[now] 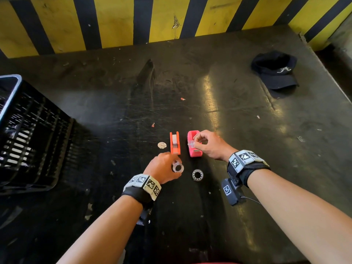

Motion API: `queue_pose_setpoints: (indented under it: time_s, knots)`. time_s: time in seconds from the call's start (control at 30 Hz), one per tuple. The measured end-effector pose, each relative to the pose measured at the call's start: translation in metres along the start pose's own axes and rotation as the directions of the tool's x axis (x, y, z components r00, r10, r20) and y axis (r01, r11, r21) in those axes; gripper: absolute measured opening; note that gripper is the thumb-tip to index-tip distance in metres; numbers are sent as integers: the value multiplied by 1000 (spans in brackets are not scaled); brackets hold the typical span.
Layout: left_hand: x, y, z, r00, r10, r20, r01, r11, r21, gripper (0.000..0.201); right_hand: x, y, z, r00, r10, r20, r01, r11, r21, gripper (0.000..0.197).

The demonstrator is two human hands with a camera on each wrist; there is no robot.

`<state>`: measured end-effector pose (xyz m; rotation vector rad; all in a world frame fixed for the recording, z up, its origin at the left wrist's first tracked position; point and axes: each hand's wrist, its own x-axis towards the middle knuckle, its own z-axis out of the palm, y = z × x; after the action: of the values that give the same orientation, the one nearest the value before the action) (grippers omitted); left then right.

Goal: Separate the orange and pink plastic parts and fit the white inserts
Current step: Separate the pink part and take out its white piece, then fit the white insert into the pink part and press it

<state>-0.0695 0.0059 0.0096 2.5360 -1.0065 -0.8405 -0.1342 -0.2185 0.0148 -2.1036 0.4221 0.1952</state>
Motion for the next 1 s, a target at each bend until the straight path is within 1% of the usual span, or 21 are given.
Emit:
queue_pose_setpoints:
  time_s: [0.07,0.1,0.17,0.2,0.27,0.33,0.37,0.4,0.47,0.57,0.63,0.67,0.7,0.77,0.83,0.87,0.9,0.93,1.0]
  knots:
    - [-4,-2,19,996,-61,69,55,994,92,39,-6,3,4,1000,13,1,-13,1000,-9,9]
    - [-5,-3,26,994,-80,79,69,989,131,39,-8,4,6,1000,18,0,-18,1000,-13,11]
    - [-6,-4,36,991,-105,77,89,978,187,42,-13,6,8,999,34,-1,-34,999,-3,14]
    - [-5,-3,39,991,-111,76,92,973,212,46,-14,8,9,999,40,1,-40,999,6,14]
    - [-2,2,41,993,-90,70,69,964,259,55,-18,10,8,999,49,7,-49,999,22,17]
    - [4,10,38,997,-12,76,-8,965,262,51,-21,11,5,998,60,9,-60,998,31,22]
    - [8,17,36,994,44,100,-68,966,249,48,-23,12,3,998,65,5,-65,997,34,22]
    - [13,24,35,986,102,131,-131,964,232,47,-24,13,1,998,70,-1,-70,997,36,21]
    - [23,37,34,962,187,199,-228,950,212,52,-26,18,-4,997,82,-15,-81,996,37,19]
    - [37,45,37,919,251,304,-333,906,260,63,-29,27,-14,994,113,-12,-112,993,34,20]
    - [44,44,40,899,262,351,-368,885,283,61,-31,33,-19,992,130,-9,-129,991,41,21]
    - [47,42,40,897,266,353,-371,887,274,57,-31,35,-21,991,134,-9,-134,990,44,22]
    - [48,41,40,901,269,340,-362,898,249,54,-32,36,-23,990,140,-7,-139,989,47,23]
    - [46,34,38,928,272,256,-314,939,142,49,-31,39,-24,988,153,-3,-152,987,50,24]
    - [43,24,33,970,222,94,-219,975,-40,46,-31,40,-23,988,155,4,-155,987,49,25]
    - [41,20,28,984,176,7,-173,974,-146,45,-30,39,-23,988,154,6,-154,987,47,25]
    - [39,17,21,991,120,-62,-132,956,-261,44,-29,38,-21,988,151,6,-152,987,47,25]
    - [37,14,14,992,66,-107,-102,919,-381,43,-26,36,-19,989,148,7,-148,988,49,23]
    - [33,11,-1,991,18,-130,-88,823,-561,42,-21,29,-13,991,130,12,-131,990,61,19]
